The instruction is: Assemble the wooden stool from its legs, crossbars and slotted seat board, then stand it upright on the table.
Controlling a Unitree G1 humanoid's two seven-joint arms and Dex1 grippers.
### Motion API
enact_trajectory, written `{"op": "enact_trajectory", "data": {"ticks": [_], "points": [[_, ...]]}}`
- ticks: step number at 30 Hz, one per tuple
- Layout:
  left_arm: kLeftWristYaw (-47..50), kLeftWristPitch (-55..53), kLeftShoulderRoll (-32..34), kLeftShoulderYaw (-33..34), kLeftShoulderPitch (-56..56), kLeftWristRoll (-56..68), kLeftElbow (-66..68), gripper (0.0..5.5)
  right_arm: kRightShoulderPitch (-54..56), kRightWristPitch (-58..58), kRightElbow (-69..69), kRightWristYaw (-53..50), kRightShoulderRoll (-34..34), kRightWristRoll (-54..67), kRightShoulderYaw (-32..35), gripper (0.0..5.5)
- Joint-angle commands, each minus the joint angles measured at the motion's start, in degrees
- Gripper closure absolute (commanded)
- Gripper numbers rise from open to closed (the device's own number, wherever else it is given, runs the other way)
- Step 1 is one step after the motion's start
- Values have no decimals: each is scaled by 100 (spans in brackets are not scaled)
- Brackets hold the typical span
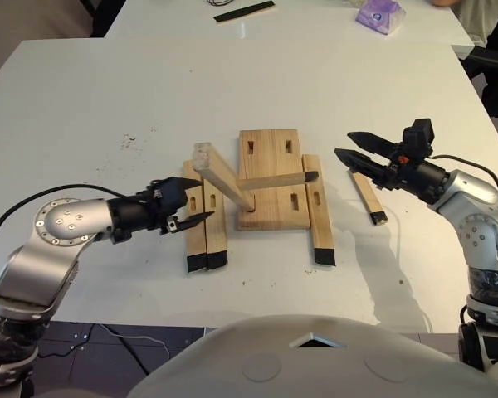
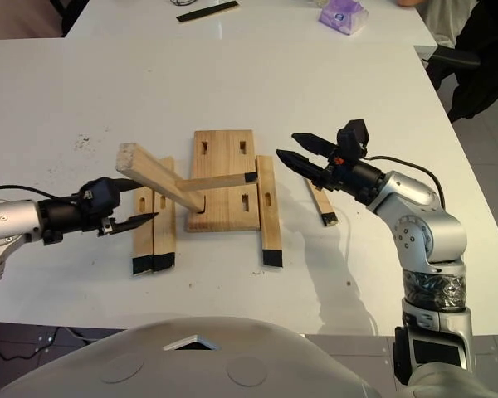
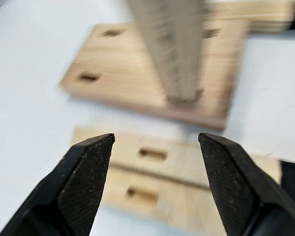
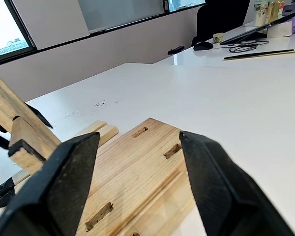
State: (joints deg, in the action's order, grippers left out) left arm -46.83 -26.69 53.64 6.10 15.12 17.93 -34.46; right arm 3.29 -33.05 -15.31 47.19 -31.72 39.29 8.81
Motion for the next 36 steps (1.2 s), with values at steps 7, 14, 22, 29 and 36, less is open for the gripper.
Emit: {"op": "enact_trajectory", "data": {"ticks": [7,14,22,29,36], "points": [[2175,-2680,-1620,-349,1453,13,-1652,232,103,38,40,-120,-159,-167,96,252],[2423,-3284,-1534,-225,1597,-55,-1521,232,107,72,34,-105,-165,-231,-16,252],[2237,-3407,-1308,29,1279,88,-1617,232,-79,174,-46,-176,-93,-328,-18,252],[2233,-3312,-1273,84,1459,-43,-1105,232,-149,241,-24,-165,-66,-474,-60,252],[2043,-3267,-1997,85,1582,544,-316,246,2,222,-4,-204,4,-537,-192,252]]}}
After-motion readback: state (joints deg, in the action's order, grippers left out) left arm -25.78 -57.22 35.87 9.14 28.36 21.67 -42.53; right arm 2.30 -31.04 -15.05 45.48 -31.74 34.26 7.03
